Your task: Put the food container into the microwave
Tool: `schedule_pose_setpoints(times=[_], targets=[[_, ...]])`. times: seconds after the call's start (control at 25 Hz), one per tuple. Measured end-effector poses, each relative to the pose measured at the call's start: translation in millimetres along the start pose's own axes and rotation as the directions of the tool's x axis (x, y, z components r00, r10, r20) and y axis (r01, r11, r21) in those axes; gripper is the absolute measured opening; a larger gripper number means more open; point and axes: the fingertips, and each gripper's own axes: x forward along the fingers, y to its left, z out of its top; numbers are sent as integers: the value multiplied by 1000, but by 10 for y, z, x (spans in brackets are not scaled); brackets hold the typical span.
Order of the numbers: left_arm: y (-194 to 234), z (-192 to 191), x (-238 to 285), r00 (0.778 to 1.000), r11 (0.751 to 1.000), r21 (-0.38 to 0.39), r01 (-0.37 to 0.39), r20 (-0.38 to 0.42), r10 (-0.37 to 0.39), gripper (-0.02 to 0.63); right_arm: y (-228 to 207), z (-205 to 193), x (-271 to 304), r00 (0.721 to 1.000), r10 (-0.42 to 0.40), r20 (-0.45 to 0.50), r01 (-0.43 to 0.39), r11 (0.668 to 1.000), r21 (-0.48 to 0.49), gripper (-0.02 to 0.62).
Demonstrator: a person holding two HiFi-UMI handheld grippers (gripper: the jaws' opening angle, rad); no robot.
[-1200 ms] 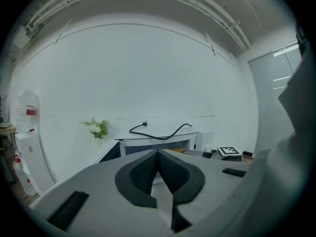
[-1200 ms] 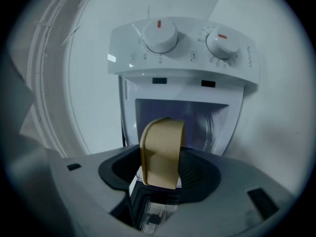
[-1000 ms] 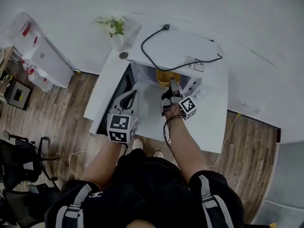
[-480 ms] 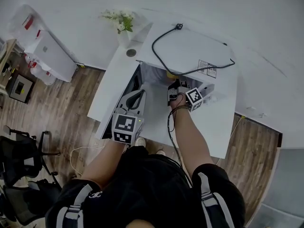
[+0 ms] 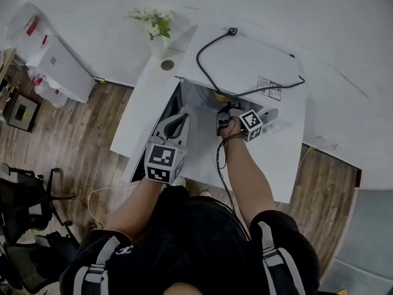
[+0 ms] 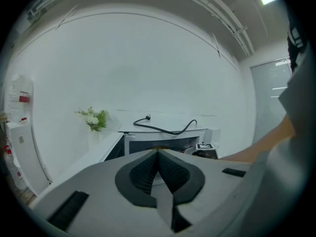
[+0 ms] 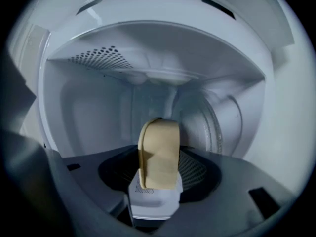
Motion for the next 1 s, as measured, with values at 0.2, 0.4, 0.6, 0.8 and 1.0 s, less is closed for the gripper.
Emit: schedule_pose_setpoints(times=[0.2, 0.4, 0.6, 0.8, 1.0], targets=[[-69, -30, 77, 1000, 999, -15, 29, 3, -29, 12, -184, 8, -56, 988, -152, -31, 148, 984, -101, 233], [-69, -17, 121, 999, 998, -34, 44, 9, -44, 12, -99, -30, -103, 974, -216, -71, 185, 934, -306, 371], [-77, -3, 183, 998, 997, -48, 58, 13, -58, 12, -80, -227, -117, 925, -338, -173, 175, 785, -595, 483], [-134, -11, 217, 996, 996, -42, 83, 13, -83, 12, -199, -467, -247, 848, -447, -287, 69, 629, -774, 478], [-174, -30, 235, 995, 994, -38, 99, 6, -99, 12, -365, -503, -425, 772, -580, -260, 55, 469, -882, 203]])
